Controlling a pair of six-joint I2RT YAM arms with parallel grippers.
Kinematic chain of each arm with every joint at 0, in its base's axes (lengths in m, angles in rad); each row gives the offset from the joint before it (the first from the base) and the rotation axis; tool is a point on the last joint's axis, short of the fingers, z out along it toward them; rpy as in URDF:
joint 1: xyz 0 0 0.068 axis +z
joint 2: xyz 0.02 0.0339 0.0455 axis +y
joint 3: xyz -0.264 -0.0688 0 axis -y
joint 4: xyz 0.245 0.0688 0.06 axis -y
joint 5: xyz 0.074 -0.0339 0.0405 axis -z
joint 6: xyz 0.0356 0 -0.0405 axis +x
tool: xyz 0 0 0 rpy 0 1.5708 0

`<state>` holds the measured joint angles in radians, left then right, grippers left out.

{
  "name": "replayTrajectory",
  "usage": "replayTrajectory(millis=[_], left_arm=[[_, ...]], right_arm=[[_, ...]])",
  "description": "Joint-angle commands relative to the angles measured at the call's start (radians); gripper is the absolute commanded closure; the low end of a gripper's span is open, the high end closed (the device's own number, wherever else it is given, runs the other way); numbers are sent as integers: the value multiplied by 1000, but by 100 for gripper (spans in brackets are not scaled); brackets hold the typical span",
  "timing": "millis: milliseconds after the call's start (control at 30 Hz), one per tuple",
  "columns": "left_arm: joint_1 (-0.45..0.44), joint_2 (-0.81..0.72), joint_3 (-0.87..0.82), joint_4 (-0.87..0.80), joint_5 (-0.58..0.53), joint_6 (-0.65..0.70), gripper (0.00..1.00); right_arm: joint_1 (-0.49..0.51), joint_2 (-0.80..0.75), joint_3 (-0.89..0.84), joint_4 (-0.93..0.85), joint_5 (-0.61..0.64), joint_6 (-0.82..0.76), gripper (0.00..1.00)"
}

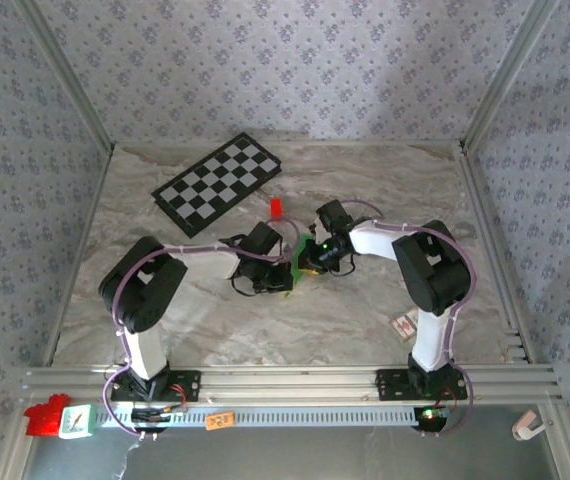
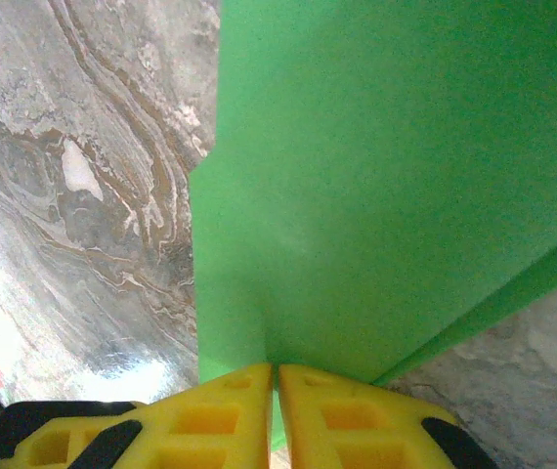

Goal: Fold a paper plane with a square sheet of paper (pick it up from the middle)
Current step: Fold the wing for the fifth time at the center of the table.

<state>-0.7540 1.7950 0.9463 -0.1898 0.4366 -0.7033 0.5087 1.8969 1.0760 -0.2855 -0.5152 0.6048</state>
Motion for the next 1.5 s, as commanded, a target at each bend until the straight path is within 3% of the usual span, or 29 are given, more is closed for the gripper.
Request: replayTrajectory(millis=[0,200,400,867,1233,1467], left_arm=[[-20,-50,-58,-231,0,24,97],[-15,-129,-8,-271,-11,43,96],[17,-175,12,-99,-17,-36,93],[29,9,53,44,12,-91,95],[29,77,56,-112,-31,-61,100],[29,72,51,-116,-27,-58,100]], right_arm=[[-12,59,-8,-84,119,2,85],[-5,55,-8,-84,114,9,85],[19,26,-13,-62,79,50,85],[48,-12,-12,-17,14,102,85],[10,-95,6,-18,38,47,84],[1,-52,60,-72,99,-23,84]])
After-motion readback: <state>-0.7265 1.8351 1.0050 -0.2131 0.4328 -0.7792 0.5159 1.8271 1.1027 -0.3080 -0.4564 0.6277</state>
